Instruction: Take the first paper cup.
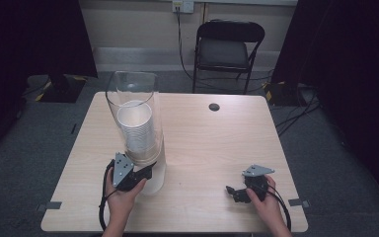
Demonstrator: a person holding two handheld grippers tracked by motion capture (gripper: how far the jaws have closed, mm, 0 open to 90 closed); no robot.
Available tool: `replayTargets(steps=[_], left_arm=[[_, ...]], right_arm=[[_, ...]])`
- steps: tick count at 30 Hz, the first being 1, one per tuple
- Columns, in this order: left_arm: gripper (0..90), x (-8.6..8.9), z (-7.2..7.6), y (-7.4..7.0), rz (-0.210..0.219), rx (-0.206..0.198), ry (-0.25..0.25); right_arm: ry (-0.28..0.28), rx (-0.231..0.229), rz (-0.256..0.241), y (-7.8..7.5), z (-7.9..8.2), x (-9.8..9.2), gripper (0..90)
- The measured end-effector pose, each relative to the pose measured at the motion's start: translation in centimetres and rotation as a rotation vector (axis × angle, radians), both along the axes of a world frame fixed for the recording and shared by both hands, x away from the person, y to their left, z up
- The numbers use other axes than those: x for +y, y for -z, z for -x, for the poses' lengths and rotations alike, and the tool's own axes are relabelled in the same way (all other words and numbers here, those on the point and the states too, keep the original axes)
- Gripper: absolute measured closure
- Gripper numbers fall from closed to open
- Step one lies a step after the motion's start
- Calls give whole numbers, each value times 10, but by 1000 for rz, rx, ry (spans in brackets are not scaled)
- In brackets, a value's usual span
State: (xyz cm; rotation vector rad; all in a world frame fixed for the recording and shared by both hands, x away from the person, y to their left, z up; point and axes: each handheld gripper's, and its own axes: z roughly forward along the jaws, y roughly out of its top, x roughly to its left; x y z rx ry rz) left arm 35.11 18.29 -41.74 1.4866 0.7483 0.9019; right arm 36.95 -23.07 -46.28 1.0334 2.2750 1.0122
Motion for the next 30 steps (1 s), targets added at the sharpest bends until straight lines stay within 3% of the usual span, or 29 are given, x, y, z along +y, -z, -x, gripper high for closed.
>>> replayTargets(steps=[4, 9, 11, 14, 30], left_arm=[[354, -1, 1, 3, 18, -10, -4], [355, 0, 1, 3, 4, -20, -16], [356, -2, 2, 4, 18, -11, -16], [356, -2, 2, 7, 0, 11, -28], [358, -4, 2, 9, 2, -1, -46]], right_arm=[[0, 0, 0, 0, 0, 0, 84], [0, 0, 0, 0, 0, 0, 84], [0, 0, 0, 0, 0, 0, 84], [0, 0, 0, 0, 0, 0, 84], [-1, 0, 0, 0, 0, 0, 83]])
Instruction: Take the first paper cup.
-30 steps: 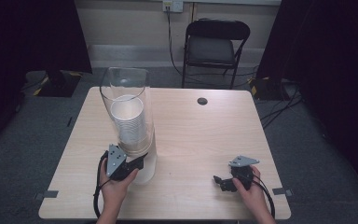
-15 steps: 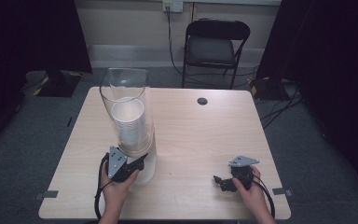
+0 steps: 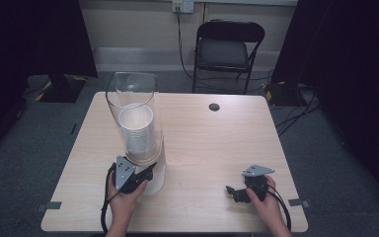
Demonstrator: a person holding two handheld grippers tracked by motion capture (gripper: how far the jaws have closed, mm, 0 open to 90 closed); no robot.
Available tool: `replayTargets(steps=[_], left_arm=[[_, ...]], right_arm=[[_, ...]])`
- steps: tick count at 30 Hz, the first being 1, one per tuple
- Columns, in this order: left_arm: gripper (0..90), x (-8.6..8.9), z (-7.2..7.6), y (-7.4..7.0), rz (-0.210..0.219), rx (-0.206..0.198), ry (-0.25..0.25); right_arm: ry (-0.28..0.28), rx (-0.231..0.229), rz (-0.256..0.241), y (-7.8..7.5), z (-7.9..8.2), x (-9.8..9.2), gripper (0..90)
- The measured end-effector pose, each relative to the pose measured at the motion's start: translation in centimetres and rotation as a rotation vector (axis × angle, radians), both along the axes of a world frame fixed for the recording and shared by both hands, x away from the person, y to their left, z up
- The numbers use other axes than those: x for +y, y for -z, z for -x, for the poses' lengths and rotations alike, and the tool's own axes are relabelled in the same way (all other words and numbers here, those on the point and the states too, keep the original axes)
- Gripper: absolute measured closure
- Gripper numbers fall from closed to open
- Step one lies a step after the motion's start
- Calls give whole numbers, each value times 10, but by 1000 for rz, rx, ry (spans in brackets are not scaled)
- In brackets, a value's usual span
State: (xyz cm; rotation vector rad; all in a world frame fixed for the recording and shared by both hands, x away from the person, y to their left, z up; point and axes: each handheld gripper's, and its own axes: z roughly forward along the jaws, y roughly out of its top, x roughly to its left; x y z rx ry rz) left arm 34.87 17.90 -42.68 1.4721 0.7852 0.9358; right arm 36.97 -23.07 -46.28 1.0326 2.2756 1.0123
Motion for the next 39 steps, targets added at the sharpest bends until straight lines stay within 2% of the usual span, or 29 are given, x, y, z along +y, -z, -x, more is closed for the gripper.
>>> replayTargets(steps=[1, 5, 9, 12, 15, 17, 20, 22, 23, 24, 27, 28, 31, 33, 34, 35, 36, 37, 39], left_arm=[[358, 0, 0, -1, -10, 3, -3], [358, 0, 0, -2, -8, 11, -1], [355, 0, -1, -7, -27, 46, -1], [351, 0, -1, -7, -21, 44, -3], [344, -1, -1, -6, -18, 24, -12], [338, -2, -1, -5, -32, 18, -16], [204, -10, -1, -4, -42, 8, -14], [179, -11, -1, -3, -40, 4, -21], [190, -11, -2, -3, -23, 1, -19], [233, -10, -3, -3, -29, -6, -42], [330, -6, -4, -2, -31, -11, -46], [337, -7, -5, -2, -18, -5, -39], [341, -7, -4, -3, -21, 4, -45], [347, -5, -4, -4, -50, 22, -43], [352, -6, -4, -3, -10, 21, -35], [354, -6, -4, -3, -10, 21, -35], [354, -5, -4, -3, -39, 23, -42], [356, -6, -4, 0, -6, 6, -40], [360, -7, -5, 3, 2, -7, -48]], right_arm=[[1, 1, -1, 0, 0, 0, 83], [1, 1, -1, 0, 0, 0, 83], [0, -1, 0, 0, 0, 0, 83], [-1, 1, -1, 0, 0, 0, 82], [-1, 0, 0, 0, 0, 0, 82], [-1, 0, 0, 0, 0, 0, 82], [-1, 0, 0, 0, 0, 0, 82], [-2, 0, 0, 0, 0, 0, 82], [-1, 1, -1, 0, 0, 0, 82], [-3, 1, -1, 0, -1, 0, 82], [-3, 2, -1, 0, 0, 0, 82], [-1, 1, -1, 0, 0, 0, 82], [-1, 1, -1, 0, 0, 0, 82], [-2, 2, -2, 0, 0, 0, 82], [-2, 1, -1, 0, 0, 0, 82], [-2, 1, -1, 0, 0, 0, 82], [-2, 2, -1, 0, 0, 0, 82], [-3, 2, -1, 0, 0, 0, 82], [-3, 2, -2, 0, 0, 0, 82]])
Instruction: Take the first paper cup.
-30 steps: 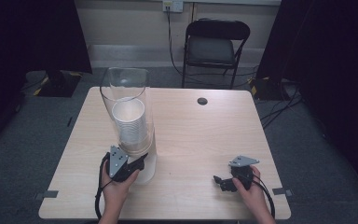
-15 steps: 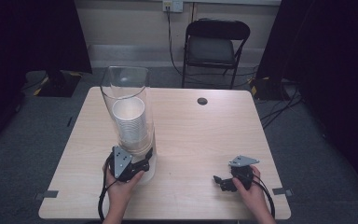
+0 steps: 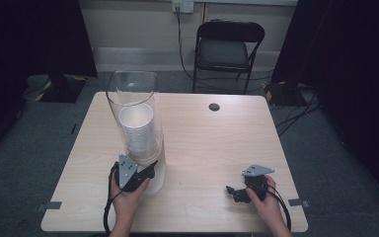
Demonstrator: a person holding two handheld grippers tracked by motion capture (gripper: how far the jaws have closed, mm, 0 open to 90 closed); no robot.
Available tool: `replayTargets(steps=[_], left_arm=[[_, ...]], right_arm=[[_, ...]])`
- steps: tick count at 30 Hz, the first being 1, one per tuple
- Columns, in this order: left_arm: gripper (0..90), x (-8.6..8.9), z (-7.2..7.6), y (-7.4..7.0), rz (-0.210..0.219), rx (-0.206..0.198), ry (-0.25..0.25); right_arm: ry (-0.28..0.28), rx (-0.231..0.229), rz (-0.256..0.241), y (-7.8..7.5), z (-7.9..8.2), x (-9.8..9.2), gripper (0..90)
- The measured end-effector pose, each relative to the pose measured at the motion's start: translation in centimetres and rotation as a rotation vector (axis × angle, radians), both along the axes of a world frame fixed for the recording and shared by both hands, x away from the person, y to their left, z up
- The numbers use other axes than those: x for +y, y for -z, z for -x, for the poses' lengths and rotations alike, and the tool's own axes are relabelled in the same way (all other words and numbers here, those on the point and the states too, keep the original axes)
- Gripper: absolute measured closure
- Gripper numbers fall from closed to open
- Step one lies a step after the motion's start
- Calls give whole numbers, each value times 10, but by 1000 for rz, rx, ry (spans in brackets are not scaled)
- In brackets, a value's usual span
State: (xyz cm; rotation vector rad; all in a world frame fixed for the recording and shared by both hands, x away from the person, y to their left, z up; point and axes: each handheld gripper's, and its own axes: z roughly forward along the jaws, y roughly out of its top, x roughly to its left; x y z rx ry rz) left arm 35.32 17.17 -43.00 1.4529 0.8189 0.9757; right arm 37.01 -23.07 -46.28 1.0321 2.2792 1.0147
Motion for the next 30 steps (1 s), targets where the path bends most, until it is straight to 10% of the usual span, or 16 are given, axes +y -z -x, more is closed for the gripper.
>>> replayTargets(steps=[5, 16, 26, 30], left_arm=[[376, 0, -1, 5, -81, 120, -43], [374, 4, 1, 3, -102, 159, -3], [349, 7, 2, 2, -93, 153, 44], [302, 6, 7, 2, -26, 74, 42]], right_arm=[[0, -2, 1, 0, 0, 0, 82], [-7, -1, -1, 0, -1, 0, 81], [-8, 0, 0, 0, -1, -1, 81], [-7, -1, 0, 0, -1, 0, 81]])
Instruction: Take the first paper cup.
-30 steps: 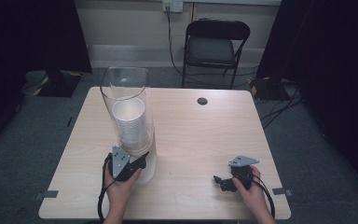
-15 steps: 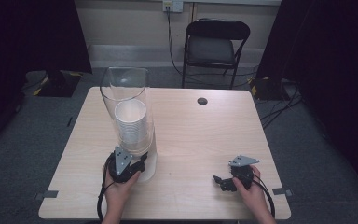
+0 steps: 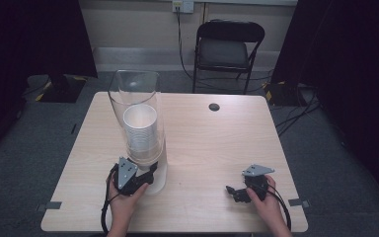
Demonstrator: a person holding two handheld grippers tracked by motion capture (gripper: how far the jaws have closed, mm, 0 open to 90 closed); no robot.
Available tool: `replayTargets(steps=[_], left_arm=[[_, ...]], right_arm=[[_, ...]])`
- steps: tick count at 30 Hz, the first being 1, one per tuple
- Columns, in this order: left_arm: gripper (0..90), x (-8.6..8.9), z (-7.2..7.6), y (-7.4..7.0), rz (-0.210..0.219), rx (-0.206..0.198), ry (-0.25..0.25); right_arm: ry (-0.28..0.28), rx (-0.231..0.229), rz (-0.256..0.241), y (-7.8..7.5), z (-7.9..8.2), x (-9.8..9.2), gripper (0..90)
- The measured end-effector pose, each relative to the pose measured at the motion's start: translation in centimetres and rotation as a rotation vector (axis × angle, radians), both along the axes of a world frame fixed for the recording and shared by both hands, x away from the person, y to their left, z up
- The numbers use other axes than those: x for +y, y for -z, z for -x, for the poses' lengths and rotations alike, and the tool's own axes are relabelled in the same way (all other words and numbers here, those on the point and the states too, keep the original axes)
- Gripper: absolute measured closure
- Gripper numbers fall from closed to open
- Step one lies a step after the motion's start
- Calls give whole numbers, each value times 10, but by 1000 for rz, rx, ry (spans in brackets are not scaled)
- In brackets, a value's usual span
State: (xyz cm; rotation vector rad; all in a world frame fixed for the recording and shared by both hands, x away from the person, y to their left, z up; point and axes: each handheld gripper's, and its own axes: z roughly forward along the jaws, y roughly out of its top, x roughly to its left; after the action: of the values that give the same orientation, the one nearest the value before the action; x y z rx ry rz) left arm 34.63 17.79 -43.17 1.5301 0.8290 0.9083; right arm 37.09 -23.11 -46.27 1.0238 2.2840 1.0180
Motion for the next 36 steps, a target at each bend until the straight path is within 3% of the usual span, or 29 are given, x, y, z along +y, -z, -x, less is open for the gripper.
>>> replayTargets(steps=[3, 5, 8, 9, 11, 12, 14, 21, 32, 33, 34, 35, 36], left_arm=[[272, 0, 3, -7, 27, -53, -6], [272, 1, 3, -12, 26, -51, 12], [274, 1, 2, -12, 21, -50, 1], [290, 0, 1, -13, 23, -25, 2], [303, 0, 0, -13, 4, -20, 1], [319, 0, 0, -13, 14, -5, 11], [337, -1, -1, -11, -6, -4, -8], [351, -2, -2, -4, 12, -21, -20], [354, -1, -6, -6, -13, 3, -15], [357, -2, -11, 0, -118, 157, -14], [391, -2, -18, 24, -200, 324, -21], [380, 4, -15, 34, -135, 289, -31], [380, 5, -10, 34, -94, 246, -55]], right_arm=[[0, 0, 0, 0, 0, 0, 81], [0, 0, 0, 0, 0, 0, 81], [0, 0, 0, 0, 0, 0, 81], [0, 0, 0, 0, 0, 0, 81], [0, 0, 0, 0, 0, 0, 81], [0, 0, 0, 0, 0, 0, 81], [0, 0, 0, 0, 0, 0, 81], [11, -1, 3, 0, 0, 2, 79], [19, 1, -2, 0, -1, 3, 79], [19, 0, -2, 0, -1, 3, 79], [18, 0, -1, 0, -1, 3, 79], [18, -1, 0, 0, -1, 3, 79], [18, -1, 0, 0, -1, 3, 79]])
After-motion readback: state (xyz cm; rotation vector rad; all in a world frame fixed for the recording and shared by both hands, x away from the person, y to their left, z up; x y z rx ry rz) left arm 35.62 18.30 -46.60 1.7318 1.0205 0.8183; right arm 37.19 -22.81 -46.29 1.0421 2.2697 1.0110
